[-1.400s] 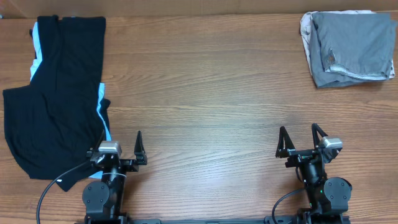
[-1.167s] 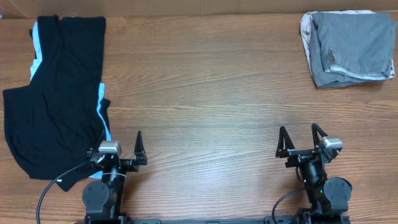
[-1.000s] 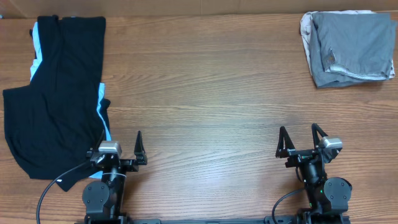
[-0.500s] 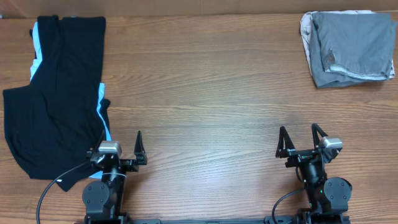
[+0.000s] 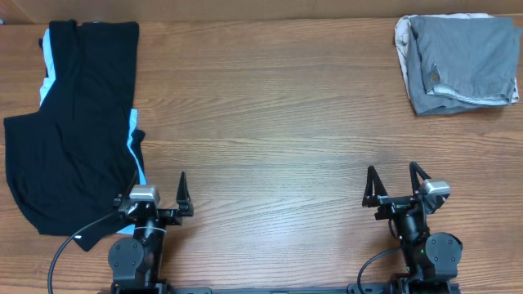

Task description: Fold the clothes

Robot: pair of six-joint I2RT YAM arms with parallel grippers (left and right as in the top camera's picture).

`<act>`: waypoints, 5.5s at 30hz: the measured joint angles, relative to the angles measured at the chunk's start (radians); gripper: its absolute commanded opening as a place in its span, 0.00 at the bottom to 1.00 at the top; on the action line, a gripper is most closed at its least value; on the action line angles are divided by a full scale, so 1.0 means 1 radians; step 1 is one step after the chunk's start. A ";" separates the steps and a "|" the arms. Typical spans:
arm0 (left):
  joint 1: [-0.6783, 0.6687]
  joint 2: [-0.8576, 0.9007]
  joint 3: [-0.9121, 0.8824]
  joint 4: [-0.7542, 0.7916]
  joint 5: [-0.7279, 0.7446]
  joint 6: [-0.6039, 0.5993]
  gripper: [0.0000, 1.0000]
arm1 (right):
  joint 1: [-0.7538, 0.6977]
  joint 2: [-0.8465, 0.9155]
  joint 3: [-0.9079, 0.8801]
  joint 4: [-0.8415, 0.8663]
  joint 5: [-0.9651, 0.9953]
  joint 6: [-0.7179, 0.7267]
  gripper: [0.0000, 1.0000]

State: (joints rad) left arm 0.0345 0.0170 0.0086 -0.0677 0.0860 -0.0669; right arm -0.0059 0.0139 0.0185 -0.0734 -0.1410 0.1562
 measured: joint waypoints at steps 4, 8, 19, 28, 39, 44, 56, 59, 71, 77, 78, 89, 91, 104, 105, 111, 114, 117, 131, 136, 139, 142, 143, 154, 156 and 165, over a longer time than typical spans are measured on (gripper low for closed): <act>0.000 0.000 0.000 0.000 0.000 0.000 1.00 | 0.000 0.000 0.000 0.000 0.000 0.000 1.00; 0.000 0.000 0.000 0.000 0.000 0.000 1.00 | 0.000 0.000 0.000 0.000 0.000 0.001 1.00; 0.000 0.000 0.000 0.000 0.000 0.000 1.00 | 0.000 0.000 0.000 0.000 0.000 0.000 1.00; 0.000 0.000 0.000 0.000 0.000 0.000 1.00 | 0.000 0.000 0.000 0.000 0.000 0.000 1.00; 0.000 0.000 0.000 0.000 0.000 0.000 1.00 | 0.000 0.000 0.000 0.000 0.000 0.000 1.00; 0.000 0.000 0.000 0.000 0.000 0.000 1.00 | 0.000 0.000 0.000 0.000 0.000 0.000 1.00; 0.000 0.000 0.000 0.000 0.000 0.000 1.00 | 0.000 0.000 0.000 0.000 0.000 0.000 1.00; 0.000 0.000 0.000 0.000 0.000 0.000 1.00 | 0.000 0.000 0.000 0.000 0.000 0.000 1.00; 0.000 0.000 0.000 0.000 0.000 0.000 1.00 | 0.000 0.000 0.000 0.000 0.000 0.000 1.00; 0.000 0.000 0.000 0.000 0.000 0.000 1.00 | 0.000 0.000 0.000 0.000 0.000 0.000 1.00; 0.000 0.000 0.000 0.000 0.000 0.000 1.00 | 0.000 0.000 0.000 0.000 0.000 0.001 1.00; 0.000 0.000 0.000 0.000 0.000 0.000 1.00 | 0.000 0.000 0.000 0.000 0.000 0.000 1.00; 0.000 0.000 0.000 0.000 0.000 0.000 1.00 | 0.000 0.000 0.000 0.000 0.000 0.000 1.00; 0.000 0.000 0.000 0.000 0.000 0.000 1.00 | 0.000 0.000 0.000 0.000 0.000 0.000 1.00; 0.000 0.000 0.000 0.000 0.000 0.000 1.00 | 0.000 0.000 0.000 0.000 0.000 0.000 1.00; 0.000 0.000 0.000 0.000 0.000 0.000 1.00 | 0.000 0.000 0.000 0.000 0.000 0.000 1.00; 0.000 0.000 0.000 0.000 0.000 0.000 1.00 | 0.000 0.000 0.000 0.000 0.000 0.000 1.00; 0.000 0.000 0.000 0.000 0.000 0.000 1.00 | 0.000 0.000 0.000 0.000 0.000 0.000 1.00; 0.000 0.000 0.000 0.054 0.000 -0.005 1.00 | 0.000 0.000 0.001 0.021 -0.035 0.000 1.00; 0.000 0.002 0.042 0.020 0.001 -0.008 1.00 | 0.000 0.001 0.051 -0.003 -0.080 0.000 1.00; 0.000 0.049 0.162 -0.076 0.000 -0.005 1.00 | 0.000 0.018 0.156 -0.010 -0.095 -0.001 1.00; 0.000 0.152 0.349 -0.157 0.000 0.006 1.00 | 0.000 0.076 0.297 -0.056 -0.114 -0.022 1.00; 0.000 0.198 0.423 -0.190 0.000 0.013 1.00 | 0.000 0.113 0.357 -0.086 -0.120 -0.034 1.00; 0.000 0.827 1.188 -0.860 0.008 0.063 1.00 | 0.000 0.729 0.919 -0.518 -0.150 -0.078 1.00; 0.000 0.932 1.285 -0.907 0.008 0.083 1.00 | 0.000 0.852 0.986 -0.562 -0.151 -0.078 1.00; 0.004 1.295 1.354 -0.943 -0.005 0.144 0.91 | 0.000 1.279 1.036 -0.612 -0.239 -0.078 0.98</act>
State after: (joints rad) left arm 0.0383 1.3125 1.3624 -1.0111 0.0814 0.0772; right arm -0.0055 1.2930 1.0546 -0.6857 -0.3798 0.0784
